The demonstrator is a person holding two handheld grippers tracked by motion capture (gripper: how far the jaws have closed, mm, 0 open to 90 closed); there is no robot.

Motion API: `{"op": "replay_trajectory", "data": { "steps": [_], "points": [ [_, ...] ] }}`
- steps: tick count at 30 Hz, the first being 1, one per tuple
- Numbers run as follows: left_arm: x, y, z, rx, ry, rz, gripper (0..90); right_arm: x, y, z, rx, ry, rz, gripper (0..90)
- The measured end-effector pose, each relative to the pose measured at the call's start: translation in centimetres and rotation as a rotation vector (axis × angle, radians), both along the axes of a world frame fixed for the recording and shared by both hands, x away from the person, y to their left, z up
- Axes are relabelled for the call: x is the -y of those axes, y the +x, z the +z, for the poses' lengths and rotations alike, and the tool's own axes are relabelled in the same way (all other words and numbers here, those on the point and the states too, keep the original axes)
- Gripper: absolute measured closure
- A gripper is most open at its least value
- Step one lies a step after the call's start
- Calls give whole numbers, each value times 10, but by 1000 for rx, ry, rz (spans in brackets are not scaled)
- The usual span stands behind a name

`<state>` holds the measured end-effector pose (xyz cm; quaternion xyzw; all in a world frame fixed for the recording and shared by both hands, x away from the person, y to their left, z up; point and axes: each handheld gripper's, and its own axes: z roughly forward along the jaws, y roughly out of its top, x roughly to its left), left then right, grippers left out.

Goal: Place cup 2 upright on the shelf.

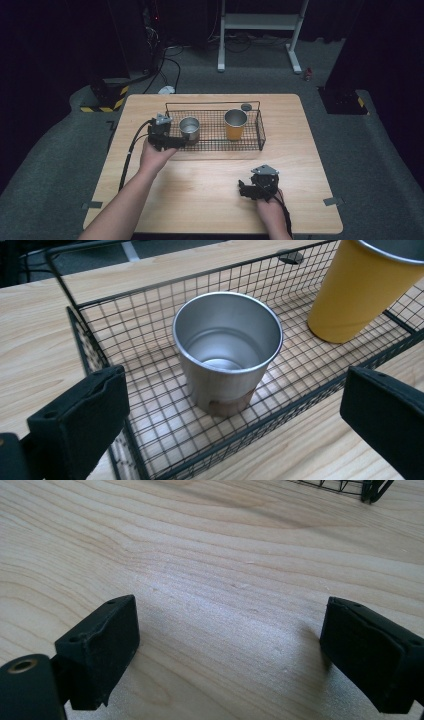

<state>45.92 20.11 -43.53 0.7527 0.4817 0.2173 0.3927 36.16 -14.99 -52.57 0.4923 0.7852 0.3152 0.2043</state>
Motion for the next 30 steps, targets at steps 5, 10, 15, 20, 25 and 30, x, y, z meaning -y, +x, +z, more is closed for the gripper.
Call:
{"op": "replay_trajectory", "data": {
  "steps": [5, 10, 15, 20, 25, 30],
  "points": [
    [-9, -9, -1, 5, -5, 1, 2, 0, 0, 0, 0, 0, 0, 87],
    [-17, -19, -3, 11, 1, -5, 5, 0, 0, 0, 0, 0, 0, 87],
    [-25, -27, -5, 9, -3, -7, 8, 0, 0, 0, 0, 0, 0, 88],
    [-32, -33, -10, 4, -4, -3, 10, 0, 0, 0, 0, 0, 0, 87],
    [-40, -44, -22, -15, -7, -12, 13, 0, 0, 0, 1, -1, 1, 87],
    [-47, -59, -43, -54, 6, -32, 14, 0, 0, 0, 0, 0, 0, 88]
  ]
}}
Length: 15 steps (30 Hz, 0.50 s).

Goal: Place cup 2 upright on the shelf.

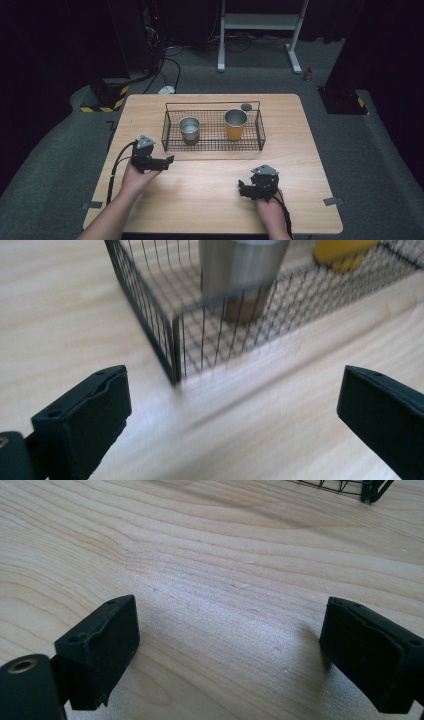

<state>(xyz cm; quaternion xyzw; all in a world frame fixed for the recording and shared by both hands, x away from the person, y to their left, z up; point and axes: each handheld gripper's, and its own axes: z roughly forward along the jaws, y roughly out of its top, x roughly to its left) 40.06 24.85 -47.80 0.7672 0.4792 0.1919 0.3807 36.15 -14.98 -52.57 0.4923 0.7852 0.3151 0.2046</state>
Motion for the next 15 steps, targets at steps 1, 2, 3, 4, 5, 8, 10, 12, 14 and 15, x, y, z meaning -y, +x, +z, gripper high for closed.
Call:
{"op": "replay_trajectory", "data": {
  "steps": [1, 2, 3, 4, 5, 8, 10, 12, 14, 15],
  "points": [
    [-2, -3, -5, -6, 5, -3, 14, 0, 0, 0, 1, -1, 1, 87],
    [-3, -6, -9, -14, 10, -6, 15, 0, 0, 0, 2, -2, 2, 87],
    [-4, -9, -14, -30, 10, -13, 17, 0, 0, 0, 0, 0, 0, 87],
    [-6, -13, -20, -50, 15, -25, 18, 0, 0, 0, 1, -1, 1, 87],
    [-7, -16, -24, -63, 23, -36, 18, 0, 0, 0, 1, -1, 1, 88],
    [-8, -27, -38, -104, 64, -71, 22, 0, 0, 0, 2, -4, 2, 89],
    [-7, -33, -43, -109, 98, -82, 22, 0, 0, 0, 2, -3, 2, 89],
    [-5, -40, -48, -79, 139, -91, 17, 0, 0, 0, 2, -3, 2, 89],
    [-7, -44, -50, -63, 132, -88, 9, 0, 0, 0, 2, -3, 2, 89],
    [-7, -45, -50, -60, 125, -82, 10, 0, 0, 0, 2, -3, 2, 89]
  ]
}}
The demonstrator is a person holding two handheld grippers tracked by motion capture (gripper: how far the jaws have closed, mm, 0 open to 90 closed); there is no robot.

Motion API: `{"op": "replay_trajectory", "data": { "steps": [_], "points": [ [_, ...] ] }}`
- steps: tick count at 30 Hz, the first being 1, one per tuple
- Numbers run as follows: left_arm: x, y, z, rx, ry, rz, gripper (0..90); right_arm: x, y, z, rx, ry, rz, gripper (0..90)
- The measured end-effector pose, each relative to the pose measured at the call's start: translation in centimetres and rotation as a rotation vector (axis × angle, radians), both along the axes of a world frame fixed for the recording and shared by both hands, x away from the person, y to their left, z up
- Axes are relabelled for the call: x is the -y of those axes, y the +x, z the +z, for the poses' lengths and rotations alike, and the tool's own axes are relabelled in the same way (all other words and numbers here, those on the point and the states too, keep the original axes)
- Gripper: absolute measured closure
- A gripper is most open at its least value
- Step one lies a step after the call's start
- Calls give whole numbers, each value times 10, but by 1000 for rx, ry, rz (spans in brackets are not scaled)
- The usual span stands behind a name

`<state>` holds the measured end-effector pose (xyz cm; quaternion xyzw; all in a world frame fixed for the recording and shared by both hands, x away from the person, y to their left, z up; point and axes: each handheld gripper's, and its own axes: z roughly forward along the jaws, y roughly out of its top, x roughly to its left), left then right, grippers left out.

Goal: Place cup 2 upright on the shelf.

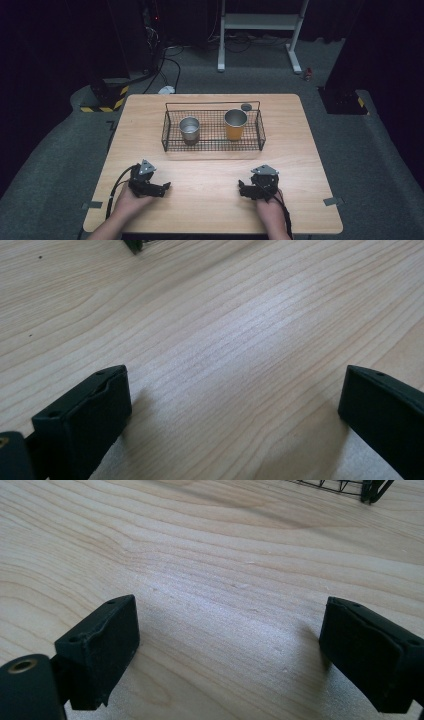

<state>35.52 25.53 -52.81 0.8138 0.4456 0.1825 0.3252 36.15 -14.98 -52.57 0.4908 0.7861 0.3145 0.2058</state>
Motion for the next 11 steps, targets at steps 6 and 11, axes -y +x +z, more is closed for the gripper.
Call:
{"op": "replay_trajectory", "data": {
  "steps": [6, 11],
  "points": [
    [-1, -3, -2, 16, -11, 14, 9, 0, 0, 0, -2, 2, -2, 89],
    [-2, -3, -2, 21, -14, 14, 9, 0, 0, 0, -2, 1, -2, 89]
  ]
}}
